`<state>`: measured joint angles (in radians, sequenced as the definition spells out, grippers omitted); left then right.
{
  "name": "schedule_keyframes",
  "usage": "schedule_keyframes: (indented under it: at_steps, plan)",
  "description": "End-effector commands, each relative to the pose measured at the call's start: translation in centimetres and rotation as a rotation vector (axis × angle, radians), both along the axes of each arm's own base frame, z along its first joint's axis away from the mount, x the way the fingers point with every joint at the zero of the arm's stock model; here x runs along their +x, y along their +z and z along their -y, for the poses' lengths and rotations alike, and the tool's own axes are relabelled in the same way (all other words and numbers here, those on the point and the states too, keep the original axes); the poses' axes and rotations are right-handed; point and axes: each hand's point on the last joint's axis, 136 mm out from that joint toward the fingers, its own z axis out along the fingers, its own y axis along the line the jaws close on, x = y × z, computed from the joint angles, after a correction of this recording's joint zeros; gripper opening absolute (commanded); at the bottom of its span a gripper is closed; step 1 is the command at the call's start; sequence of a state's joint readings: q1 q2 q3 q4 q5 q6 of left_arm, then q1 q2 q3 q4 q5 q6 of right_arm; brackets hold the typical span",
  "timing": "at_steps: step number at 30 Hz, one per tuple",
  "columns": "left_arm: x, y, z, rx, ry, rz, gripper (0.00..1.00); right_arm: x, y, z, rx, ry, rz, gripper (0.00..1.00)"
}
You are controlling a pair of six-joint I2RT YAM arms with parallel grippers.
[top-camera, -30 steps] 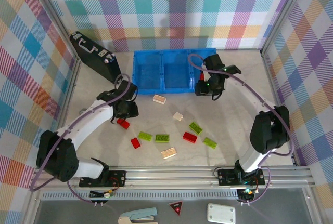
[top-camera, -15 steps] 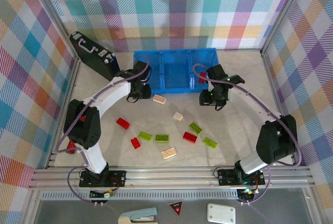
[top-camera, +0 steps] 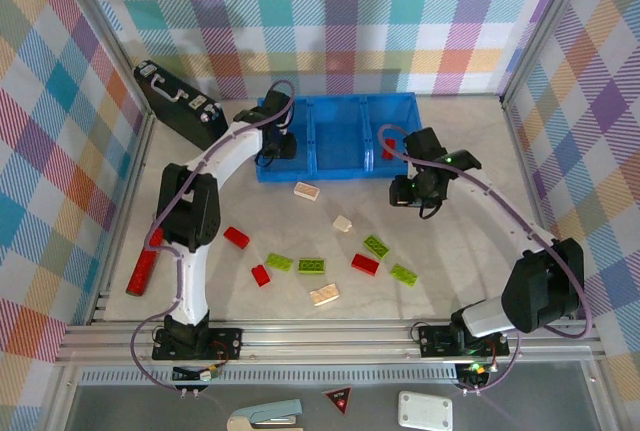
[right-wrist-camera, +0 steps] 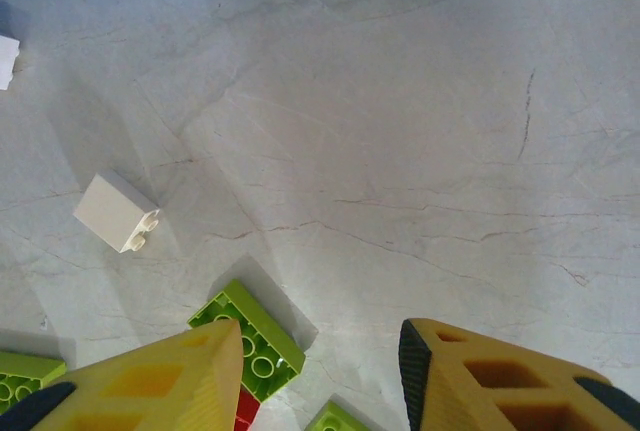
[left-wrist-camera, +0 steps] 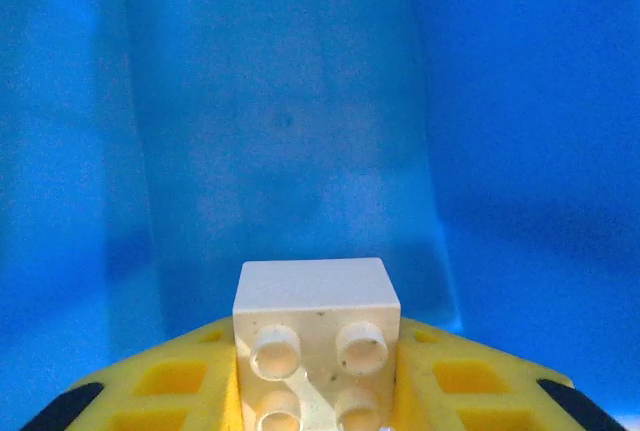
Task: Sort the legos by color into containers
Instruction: Place the lego in the container.
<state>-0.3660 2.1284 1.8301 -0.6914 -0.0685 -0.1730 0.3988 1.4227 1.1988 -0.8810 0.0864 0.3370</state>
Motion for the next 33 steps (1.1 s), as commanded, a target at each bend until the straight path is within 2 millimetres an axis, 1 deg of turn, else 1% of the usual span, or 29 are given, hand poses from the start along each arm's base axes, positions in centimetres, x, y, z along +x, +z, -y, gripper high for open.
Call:
schedule_keyframes:
  at_steps: [1,6,10,13,18,25,29,33]
  plan:
    - [2.1,0.1,0.5,-0.006,-0.039,0.037,0.34,-0.9,0.0,0.3,-0.008,-0.015,-0.012,0.47]
    - [4.1,-1.0,0.5,0.000,-0.039,0.034,0.34,-1.1,0.0,0.4,-0.006,-0.020,-0.015,0.47]
    - [5.0,-2.2,0.2,-0.001,-0.030,0.014,0.34,-1.1,-0.1,0.3,0.000,-0.023,-0.015,0.47]
    - [5.3,-2.8,0.0,0.002,-0.025,0.005,0.34,-1.2,-0.1,0.3,0.002,-0.024,-0.017,0.47]
    - [5.2,-4.3,-0.1,0.006,-0.022,-0.031,0.34,-1.2,-0.1,0.2,0.001,-0.018,-0.018,0.47]
    - [4.7,-5.8,-0.3,0.008,-0.006,-0.071,0.35,-1.3,-0.2,0.1,0.006,-0.018,-0.023,0.47]
    - [4.5,-6.1,-0.2,0.002,-0.002,-0.086,0.37,-1.3,0.0,0.1,0.007,-0.016,-0.020,0.47]
    - [4.3,-5.9,-0.2,-0.001,-0.003,-0.089,0.42,-1.4,0.2,0.1,0.011,-0.016,-0.014,0.47]
